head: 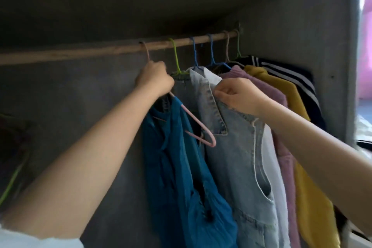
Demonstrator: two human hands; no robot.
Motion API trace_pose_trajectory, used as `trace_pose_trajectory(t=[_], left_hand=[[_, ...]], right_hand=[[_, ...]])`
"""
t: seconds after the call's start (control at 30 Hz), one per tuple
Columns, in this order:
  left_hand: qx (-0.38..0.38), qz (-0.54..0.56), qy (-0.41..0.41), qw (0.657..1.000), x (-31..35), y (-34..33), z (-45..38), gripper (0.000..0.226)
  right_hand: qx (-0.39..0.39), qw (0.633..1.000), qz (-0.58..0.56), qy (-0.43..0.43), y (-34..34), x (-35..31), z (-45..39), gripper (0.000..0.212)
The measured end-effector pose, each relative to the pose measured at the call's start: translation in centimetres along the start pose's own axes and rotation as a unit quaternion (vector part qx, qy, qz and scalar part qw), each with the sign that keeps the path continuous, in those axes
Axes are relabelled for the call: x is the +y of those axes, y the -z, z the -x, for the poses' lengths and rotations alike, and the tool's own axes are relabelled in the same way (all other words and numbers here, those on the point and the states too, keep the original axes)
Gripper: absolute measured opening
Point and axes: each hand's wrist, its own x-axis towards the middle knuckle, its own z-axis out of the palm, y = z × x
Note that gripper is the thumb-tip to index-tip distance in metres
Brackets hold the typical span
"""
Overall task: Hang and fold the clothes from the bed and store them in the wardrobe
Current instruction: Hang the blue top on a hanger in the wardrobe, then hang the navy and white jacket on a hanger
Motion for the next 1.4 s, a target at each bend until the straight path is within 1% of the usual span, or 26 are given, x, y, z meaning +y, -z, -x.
trace_pose_trajectory(t=[0.03, 0.07, 0.13, 0.2, 0.23, 0.27, 0.33, 0.37, 0.4, 0.5, 0.57, 0.63, 0.7, 0.73, 0.9, 0.97, 1.03, 1.07, 1.2, 1.3, 1.4], left_hand=[[0.001, -0.001, -0.032, 0.999, 1.3, -0.7, 0.5, 0.037], [0.001, -0.004, -0.074, 0.997, 3.3, -1.7, 0.8, 0.035], [-0.015, -0.012, -0.126, 0.992, 6.7, -3.3, 0.9, 0.033], [-0.074, -0.015, -0.149, 0.986, 11.1, -4.9, 0.8, 0.034], [-0.103, -0.021, -0.152, 0.983, 13.3, -5.7, 1.0, 0.035], [-0.127, -0.025, -0.165, 0.978, 16.5, -6.9, 1.5, 0.036], [-0.133, -0.044, -0.186, 0.972, 21.1, -8.5, 2.5, 0.035], [-0.136, -0.045, -0.207, 0.968, 24.4, -9.7, 3.5, 0.033], [-0.141, -0.045, -0.223, 0.964, 25.9, -10.2, 4.1, 0.029], [-0.192, 0.04, -0.287, 0.938, 35.5, -13.5, 6.7, 0.022], [-0.214, 0.107, -0.302, 0.923, 41.1, -15.3, 8.4, 0.024], [-0.229, 0.155, -0.307, 0.911, 46.2, -16.9, 10.4, 0.024], [-0.252, 0.171, -0.314, 0.899, 51.4, -19.0, 12.4, 0.024], [-0.262, 0.172, -0.315, 0.896, 52.7, -19.9, 12.8, 0.024], [-0.292, 0.158, -0.337, 0.881, 63.1, -25.9, 15.4, 0.031], [-0.304, 0.139, -0.346, 0.877, 65.8, -28.4, 15.6, 0.027], [-0.315, 0.124, -0.36, 0.87, 67.8, -31.2, 15.3, 0.015], [-0.316, 0.122, -0.364, 0.867, 69.0, -32.9, 14.7, 0.014], [-0.338, 0.108, -0.359, 0.864, 72.6, -39.9, 11.8, 0.027], [-0.369, 0.087, -0.347, 0.858, 74.6, -45.4, 9.2, 0.027], [-0.407, 0.066, -0.316, 0.855, 76.1, -50.9, 6.6, 0.025]], right_hand=[[0.056, 0.997, 0.027, 0.047, 0.7, 0.7, 0.5, 0.014], [0.083, 0.992, 0.065, 0.069, 2.1, 2.2, 1.6, 0.011], [0.074, 0.987, 0.122, 0.07, 4.4, 4.8, 3.4, 0.012], [0.044, 0.987, 0.156, 0.014, 7.4, 7.6, 5.3, 0.027], [0.045, 0.983, 0.177, -0.003, 8.7, 9.1, 6.2, 0.035], [0.047, 0.977, 0.209, -0.025, 10.5, 10.9, 7.7, 0.038], [0.049, 0.965, 0.249, -0.07, 13.4, 14.3, 9.8, 0.027], [0.047, 0.958, 0.265, -0.101, 15.6, 16.3, 11.8, 0.021], [0.047, 0.956, 0.268, -0.114, 16.4, 17.7, 12.8, 0.02], [0.016, 0.929, 0.319, -0.188, 22.5, 23.6, 18.1, 0.021], [-0.012, 0.911, 0.343, -0.231, 26.1, 26.9, 20.9, 0.023], [-0.035, 0.9, 0.352, -0.255, 29.1, 29.6, 23.2, 0.025], [-0.048, 0.888, 0.366, -0.273, 32.1, 32.2, 25.7, 0.027], [-0.045, 0.887, 0.367, -0.277, 32.7, 33.3, 26.3, 0.027], [-0.05, 0.864, 0.352, -0.357, 37.9, 41.8, 32.1, 0.026], [-0.054, 0.857, 0.351, -0.374, 38.8, 45.5, 33.6, 0.026], [-0.078, 0.851, 0.346, -0.386, 38.9, 49.2, 34.7, 0.025], [-0.09, 0.85, 0.339, -0.392, 39.0, 51.5, 35.0, 0.025], [-0.12, 0.851, 0.306, -0.409, 38.4, 59.9, 34.8, 0.022], [-0.149, 0.849, 0.284, -0.42, 37.1, 66.4, 33.5, 0.022], [-0.189, 0.834, 0.28, -0.437, 35.9, 72.9, 31.6, 0.025]])
